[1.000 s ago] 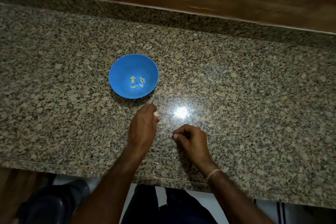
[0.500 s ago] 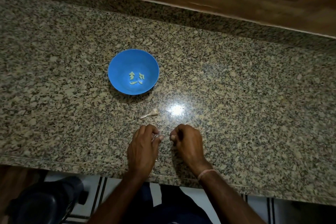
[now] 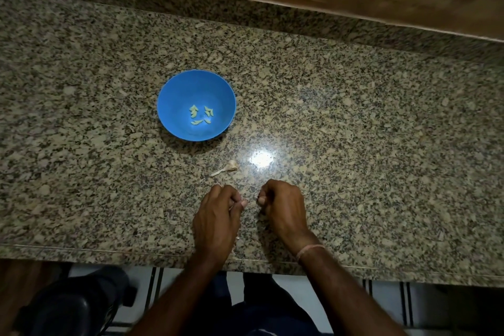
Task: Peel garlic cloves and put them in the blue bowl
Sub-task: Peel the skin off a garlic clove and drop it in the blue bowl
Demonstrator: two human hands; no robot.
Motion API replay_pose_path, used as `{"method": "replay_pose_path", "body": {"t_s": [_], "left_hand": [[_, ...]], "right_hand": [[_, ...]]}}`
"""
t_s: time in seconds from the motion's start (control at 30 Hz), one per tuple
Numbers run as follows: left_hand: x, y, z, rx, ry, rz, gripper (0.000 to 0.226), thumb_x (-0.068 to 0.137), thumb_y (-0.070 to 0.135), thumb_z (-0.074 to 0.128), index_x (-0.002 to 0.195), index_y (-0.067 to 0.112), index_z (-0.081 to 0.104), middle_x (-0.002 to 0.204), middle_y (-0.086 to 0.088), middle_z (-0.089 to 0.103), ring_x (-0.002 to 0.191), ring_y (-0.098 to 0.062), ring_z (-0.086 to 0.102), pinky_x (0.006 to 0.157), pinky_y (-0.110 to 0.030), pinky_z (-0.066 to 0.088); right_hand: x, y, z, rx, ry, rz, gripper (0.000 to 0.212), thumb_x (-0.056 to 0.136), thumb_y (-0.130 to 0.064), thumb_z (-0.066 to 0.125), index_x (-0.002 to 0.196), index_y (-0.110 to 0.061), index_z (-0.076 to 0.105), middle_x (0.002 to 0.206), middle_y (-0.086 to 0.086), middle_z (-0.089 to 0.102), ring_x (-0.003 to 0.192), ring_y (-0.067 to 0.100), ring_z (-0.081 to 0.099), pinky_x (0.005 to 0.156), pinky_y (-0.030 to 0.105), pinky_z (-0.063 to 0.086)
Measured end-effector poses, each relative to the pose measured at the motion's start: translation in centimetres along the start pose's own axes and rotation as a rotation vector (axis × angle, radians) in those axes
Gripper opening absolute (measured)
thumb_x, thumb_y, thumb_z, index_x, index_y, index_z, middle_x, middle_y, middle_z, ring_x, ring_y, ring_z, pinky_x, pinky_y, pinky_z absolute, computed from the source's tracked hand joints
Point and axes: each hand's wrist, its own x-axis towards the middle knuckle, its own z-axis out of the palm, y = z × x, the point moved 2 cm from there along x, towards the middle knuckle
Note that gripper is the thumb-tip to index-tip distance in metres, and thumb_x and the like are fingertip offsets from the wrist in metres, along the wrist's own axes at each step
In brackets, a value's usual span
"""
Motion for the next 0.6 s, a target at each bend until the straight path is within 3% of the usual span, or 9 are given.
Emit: {"method": "replay_pose_path", "body": {"t_s": [0.13, 0.4, 0.5, 0.57, 0.6], "left_hand": [[0.2, 0.0, 0.0, 0.019, -0.006, 0.009, 0.018, 0.091, 0.037, 0.073, 0.089, 0.034, 0.055, 0.087, 0.014, 0.047, 0.081, -0.011, 0.051, 0.057, -0.031, 0.042], [0.3, 0.1, -0.1, -0.008, -0.015, -0.003, 0.015, 0.091, 0.038, 0.073, 0.088, 0.034, 0.059, 0.086, 0.015, 0.050, 0.080, -0.009, 0.052, 0.057, -0.028, 0.035], [0.4, -0.1, -0.3, -0.031, -0.033, -0.002, 0.012, 0.092, 0.034, 0.073, 0.086, 0.035, 0.063, 0.084, 0.017, 0.056, 0.079, -0.007, 0.055, 0.056, -0.028, 0.034], [0.5, 0.2, -0.5, -0.026, -0.042, 0.049, 0.005, 0.096, 0.035, 0.069, 0.092, 0.035, 0.068, 0.089, 0.017, 0.063, 0.083, -0.008, 0.059, 0.058, -0.029, 0.041], [0.5, 0.6, -0.5, -0.057, -0.062, 0.078, 0.005, 0.099, 0.037, 0.066, 0.098, 0.035, 0.070, 0.094, 0.018, 0.066, 0.087, -0.007, 0.062, 0.061, -0.030, 0.047]], "right_hand": [[0.3, -0.8, 0.4, -0.070, 0.017, 0.049, 0.031, 0.079, 0.009, 0.065, 0.071, -0.021, 0.065, 0.071, -0.006, 0.066, 0.065, 0.011, 0.062, 0.064, 0.037, 0.057], [0.0, -1.5, 0.7, -0.177, 0.053, 0.055, 0.026, 0.084, 0.005, 0.058, 0.076, -0.019, 0.061, 0.078, -0.002, 0.063, 0.070, 0.019, 0.059, 0.063, 0.036, 0.052], [-0.3, -1.8, 0.8, -0.232, 0.043, 0.039, 0.023, 0.087, 0.005, 0.056, 0.081, -0.017, 0.060, 0.082, 0.000, 0.061, 0.072, 0.021, 0.057, 0.060, 0.034, 0.044], [-0.5, -1.4, 0.7, -0.175, 0.046, 0.036, 0.020, 0.089, 0.001, 0.060, 0.080, -0.017, 0.062, 0.080, -0.001, 0.064, 0.071, 0.020, 0.059, 0.061, 0.035, 0.047], [-0.5, -0.9, 0.5, -0.031, 0.038, 0.068, 0.017, 0.090, -0.002, 0.065, 0.080, -0.016, 0.065, 0.078, -0.001, 0.067, 0.070, 0.018, 0.063, 0.062, 0.034, 0.052]]}}
